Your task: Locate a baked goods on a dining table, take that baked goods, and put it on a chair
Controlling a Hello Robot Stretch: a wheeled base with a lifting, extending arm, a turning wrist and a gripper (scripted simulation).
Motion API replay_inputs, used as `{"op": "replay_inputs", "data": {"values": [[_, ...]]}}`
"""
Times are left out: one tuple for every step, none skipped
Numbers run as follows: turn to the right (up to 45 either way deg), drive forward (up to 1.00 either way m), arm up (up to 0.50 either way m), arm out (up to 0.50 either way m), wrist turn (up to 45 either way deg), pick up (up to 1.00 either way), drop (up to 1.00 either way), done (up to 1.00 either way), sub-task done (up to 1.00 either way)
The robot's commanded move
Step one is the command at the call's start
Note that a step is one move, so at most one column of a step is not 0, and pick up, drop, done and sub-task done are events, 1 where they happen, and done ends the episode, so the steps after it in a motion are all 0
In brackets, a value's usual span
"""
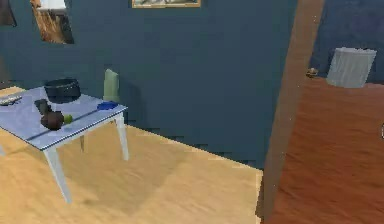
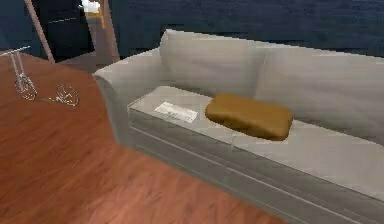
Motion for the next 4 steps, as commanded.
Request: {"op": "replay_inputs", "data": {"values": [[-45.0, 0.0, 0.0, 0.0, 0.0, 0.0, 0.0, 0.0, 0.0], [-15.0, 0.0, 0.0, 0.0, 0.0, 0.0, 0.0, 0.0, 0.0], [0.0, 0.9, 0.0, 0.0, 0.0, 0.0, 0.0, 0.0, 0.0], [-12.0, 0.0, 0.0, 0.0, 0.0, 0.0, 0.0, 0.0, 0.0]]}}
